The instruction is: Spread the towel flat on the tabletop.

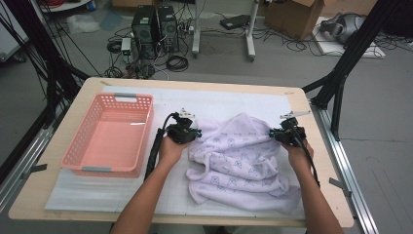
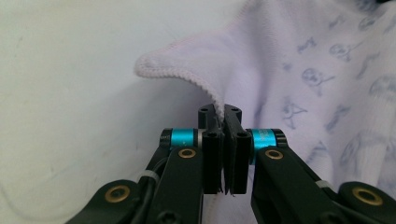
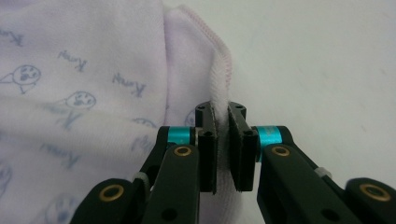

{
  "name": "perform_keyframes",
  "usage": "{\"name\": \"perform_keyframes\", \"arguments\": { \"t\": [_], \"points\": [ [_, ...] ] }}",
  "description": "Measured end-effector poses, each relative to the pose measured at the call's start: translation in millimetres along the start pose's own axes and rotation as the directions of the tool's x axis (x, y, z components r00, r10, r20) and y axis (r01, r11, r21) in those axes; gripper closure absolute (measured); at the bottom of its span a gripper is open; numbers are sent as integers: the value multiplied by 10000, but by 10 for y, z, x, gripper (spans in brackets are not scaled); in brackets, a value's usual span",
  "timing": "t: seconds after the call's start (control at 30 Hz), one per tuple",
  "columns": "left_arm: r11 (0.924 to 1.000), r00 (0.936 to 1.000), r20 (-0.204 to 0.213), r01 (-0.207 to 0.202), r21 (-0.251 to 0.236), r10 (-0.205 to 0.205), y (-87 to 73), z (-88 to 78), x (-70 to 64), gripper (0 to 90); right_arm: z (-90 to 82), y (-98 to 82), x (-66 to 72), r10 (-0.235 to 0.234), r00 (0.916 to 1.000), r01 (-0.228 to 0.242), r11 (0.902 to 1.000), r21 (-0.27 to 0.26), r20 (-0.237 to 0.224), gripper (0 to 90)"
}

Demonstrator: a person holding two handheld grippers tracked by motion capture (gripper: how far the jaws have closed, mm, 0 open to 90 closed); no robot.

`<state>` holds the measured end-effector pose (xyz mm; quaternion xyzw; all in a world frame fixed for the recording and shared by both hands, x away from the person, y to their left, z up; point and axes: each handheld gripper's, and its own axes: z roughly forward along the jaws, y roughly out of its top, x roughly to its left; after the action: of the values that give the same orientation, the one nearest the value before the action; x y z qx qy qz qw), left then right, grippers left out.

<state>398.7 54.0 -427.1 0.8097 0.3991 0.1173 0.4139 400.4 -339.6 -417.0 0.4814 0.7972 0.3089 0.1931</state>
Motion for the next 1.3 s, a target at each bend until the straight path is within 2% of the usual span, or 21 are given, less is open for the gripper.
{"name": "perform_keyframes", "arguments": {
  "t": [0.07,0.17,0.2,0.27,0.33,0.4,0.47,0.57,0.63,0.7,0.77,0.9,1.0,1.07,1.1,1.13,1.17,1.2,1.23,1.27,1.3],
  "points": [
    [10000,9999,116,49,45,-49,-77,-38,-14,867,-96,-65,-8,-149,9999,149,9999,-39,19,834],
    [9993,9997,212,71,361,-79,-157,-68,-28,861,-196,-164,39,-540,9985,539,9980,338,35,833],
    [9996,9999,142,37,274,-41,-170,-74,-33,848,-218,-198,55,-590,9983,590,9973,438,-24,830],
    [9995,9998,30,215,227,-216,-166,-65,-26,766,-239,-243,74,-675,9975,685,9962,529,-204,810],
    [9985,9983,-232,528,-146,-531,-153,-73,-6,636,-254,-257,83,-654,9971,675,9961,563,-396,746],
    [9946,9952,-418,864,-578,-889,-132,-97,33,570,-299,-248,69,-515,9981,524,9983,255,-349,674],
    [9890,9919,-440,1149,-934,-1194,-124,-96,72,564,-339,-216,23,-240,9992,235,9996,-174,-318,636],
    [9874,9896,-357,1363,-804,-1395,-148,-57,119,575,-363,-128,-68,26,9996,-52,9956,-934,-277,591],
    [9883,9905,-235,1332,-746,-1353,-157,-39,124,577,-349,-59,-112,17,10000,-24,9909,-1349,-49,568],
    [9886,9918,-197,1246,-842,-1266,-152,-29,109,584,-277,23,-149,141,9996,-172,9906,-1356,-236,539],
    [9891,9929,-90,1173,-888,-1185,-150,-21,107,596,-142,96,-140,-125,9994,89,9941,-1078,-328,532],
    [9875,9920,52,1262,-946,-1263,-149,-19,95,607,205,223,-84,-505,9948,450,9970,-628,-884,514],
    [9859,9921,83,1254,-1109,-1252,-135,-55,101,608,450,292,-19,-743,9929,744,9972,-19,-930,530],
    [9830,9909,-4,1337,-1260,-1348,-127,-87,110,617,562,310,-5,-922,9897,945,9954,164,-1092,684],
    [9824,9909,-81,1324,-1317,-1346,-125,-104,120,623,560,320,-9,-866,9896,877,9961,44,-1148,833],
    [9808,9898,-121,1389,-1369,-1418,-123,-117,125,625,560,328,-5,-1261,9903,1266,9919,49,-581,848],
    [9810,9903,-185,1338,-1403,-1377,-122,-132,135,627,543,333,-5,-1459,9891,1455,9892,179,210,851],
    [9792,9893,-210,1396,-1469,-1442,-120,-141,136,632,516,330,-35,-1376,9861,1370,9905,123,934,852],
    [9790,9895,-234,1373,-1505,-1423,-116,-148,140,634,474,323,-83,-1005,9828,1029,9947,-75,1548,852],
    [9777,9888,-260,1411,-1553,-1468,-111,-149,133,640,428,311,-133,-639,9788,704,9972,-262,1948,850],
    [9778,9892,-253,1385,-1573,-1442,-106,-144,128,641,381,294,-176,-459,9686,580,9974,-427,2442,843]
  ]
}}
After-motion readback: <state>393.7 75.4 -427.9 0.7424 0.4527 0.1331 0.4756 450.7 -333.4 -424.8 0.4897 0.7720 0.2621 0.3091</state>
